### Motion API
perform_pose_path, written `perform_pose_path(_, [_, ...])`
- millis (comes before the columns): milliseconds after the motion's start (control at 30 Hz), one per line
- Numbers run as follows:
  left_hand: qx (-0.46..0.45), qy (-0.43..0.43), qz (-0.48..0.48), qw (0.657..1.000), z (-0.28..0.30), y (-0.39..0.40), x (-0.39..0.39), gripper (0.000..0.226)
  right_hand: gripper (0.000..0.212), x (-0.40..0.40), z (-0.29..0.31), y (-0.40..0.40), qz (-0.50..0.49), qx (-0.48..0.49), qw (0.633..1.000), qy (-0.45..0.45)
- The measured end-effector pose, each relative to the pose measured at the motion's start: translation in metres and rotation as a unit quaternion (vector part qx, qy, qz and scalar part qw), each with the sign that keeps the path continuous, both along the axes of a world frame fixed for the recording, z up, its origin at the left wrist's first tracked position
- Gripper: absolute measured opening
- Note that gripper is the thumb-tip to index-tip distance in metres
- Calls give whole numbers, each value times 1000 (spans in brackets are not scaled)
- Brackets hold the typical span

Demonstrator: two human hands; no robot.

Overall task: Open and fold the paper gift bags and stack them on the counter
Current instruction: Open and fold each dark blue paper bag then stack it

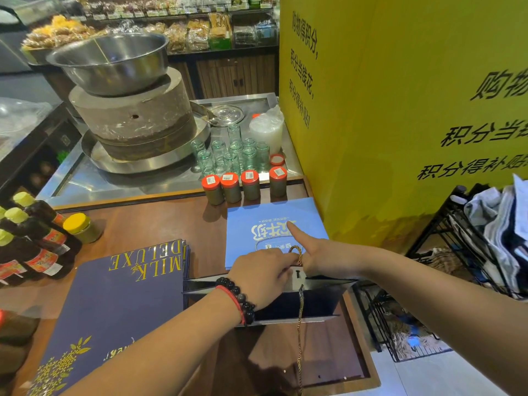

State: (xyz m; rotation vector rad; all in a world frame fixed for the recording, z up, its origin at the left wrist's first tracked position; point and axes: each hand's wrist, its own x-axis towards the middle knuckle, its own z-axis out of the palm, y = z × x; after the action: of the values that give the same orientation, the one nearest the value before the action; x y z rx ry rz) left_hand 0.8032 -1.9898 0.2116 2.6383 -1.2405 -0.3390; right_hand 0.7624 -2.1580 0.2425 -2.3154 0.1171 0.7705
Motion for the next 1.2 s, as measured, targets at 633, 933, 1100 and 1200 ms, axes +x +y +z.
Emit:
perform_pose_path(633, [23,89,-51,994,-3,-9,10,25,85,-16,-30,-17,-17,9,999,-48])
perform_pose_path(933, [-4,68,-20,997,-8,-12,15,22,13,-30,-29,5,-113,-206,906,-352])
perform_pose_path(1100, [-17,67,-13,997,-13,-10,20,35,39,-30,-23,21,-66,-353,907,-220])
perform_pose_path(1200, [-5,65,-11,998,-13,-11,20,54,42,-29,-26,29,-60,-378,908,-173])
